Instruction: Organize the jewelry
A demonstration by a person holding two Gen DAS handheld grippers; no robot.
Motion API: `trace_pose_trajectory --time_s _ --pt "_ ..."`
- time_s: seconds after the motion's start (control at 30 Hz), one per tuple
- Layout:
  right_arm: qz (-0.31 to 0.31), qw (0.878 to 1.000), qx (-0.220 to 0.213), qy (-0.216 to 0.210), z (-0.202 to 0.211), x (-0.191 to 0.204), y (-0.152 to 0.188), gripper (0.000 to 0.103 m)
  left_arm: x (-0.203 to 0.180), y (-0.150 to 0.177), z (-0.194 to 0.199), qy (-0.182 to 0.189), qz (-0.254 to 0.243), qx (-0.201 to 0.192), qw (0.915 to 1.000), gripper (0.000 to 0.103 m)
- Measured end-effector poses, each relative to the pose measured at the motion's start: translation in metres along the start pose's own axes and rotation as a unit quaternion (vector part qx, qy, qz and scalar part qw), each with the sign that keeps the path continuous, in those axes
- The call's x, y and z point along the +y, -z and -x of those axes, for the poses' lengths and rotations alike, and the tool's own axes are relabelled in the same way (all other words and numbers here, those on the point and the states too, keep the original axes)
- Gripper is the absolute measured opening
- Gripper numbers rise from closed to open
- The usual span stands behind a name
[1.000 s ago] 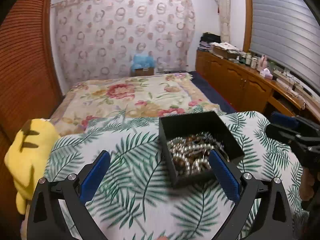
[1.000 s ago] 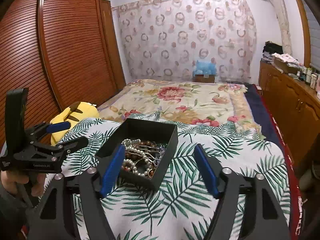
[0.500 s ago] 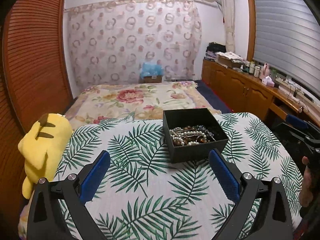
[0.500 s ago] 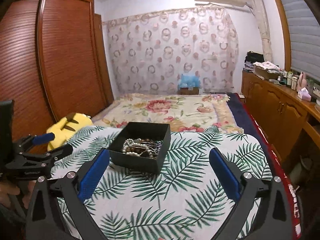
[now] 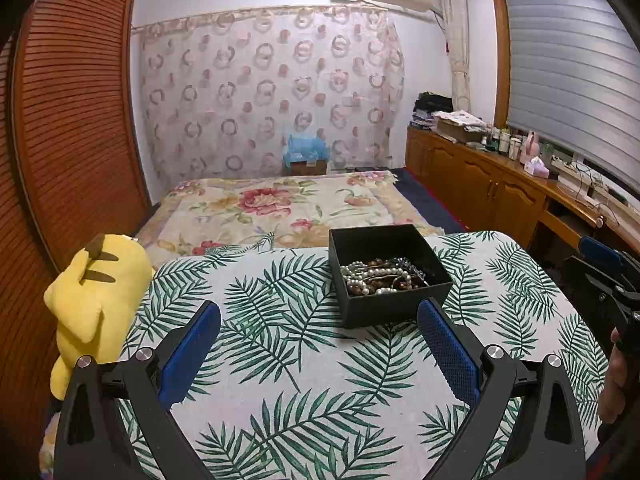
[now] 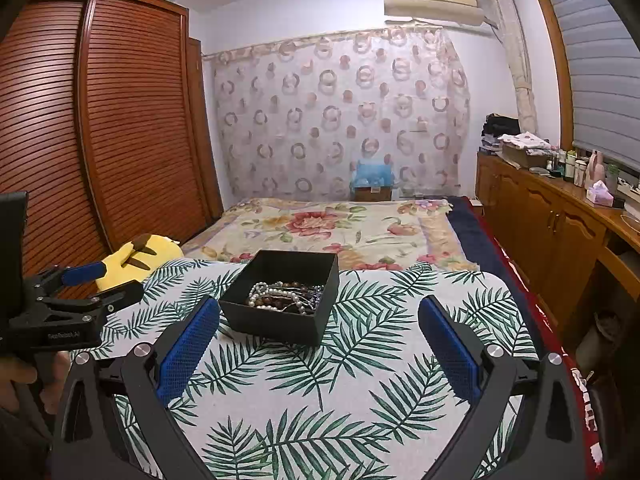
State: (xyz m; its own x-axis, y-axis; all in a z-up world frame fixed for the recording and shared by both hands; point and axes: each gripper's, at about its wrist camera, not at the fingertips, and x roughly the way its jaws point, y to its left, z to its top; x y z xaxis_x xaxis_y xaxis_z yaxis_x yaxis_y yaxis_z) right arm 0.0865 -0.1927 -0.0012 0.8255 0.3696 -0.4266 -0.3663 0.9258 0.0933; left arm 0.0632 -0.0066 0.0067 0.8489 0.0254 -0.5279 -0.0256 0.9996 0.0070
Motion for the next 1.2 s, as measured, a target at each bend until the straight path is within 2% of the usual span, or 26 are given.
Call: trace_pose_trajectory --time_s 1.2 --pt "-0.004 1.000 0.002 0.006 -0.0030 -0.0053 0.0044 0.100 -0.0059 0.0064 0.0045 0.009 0.000 -0.004 1.0000 0.095"
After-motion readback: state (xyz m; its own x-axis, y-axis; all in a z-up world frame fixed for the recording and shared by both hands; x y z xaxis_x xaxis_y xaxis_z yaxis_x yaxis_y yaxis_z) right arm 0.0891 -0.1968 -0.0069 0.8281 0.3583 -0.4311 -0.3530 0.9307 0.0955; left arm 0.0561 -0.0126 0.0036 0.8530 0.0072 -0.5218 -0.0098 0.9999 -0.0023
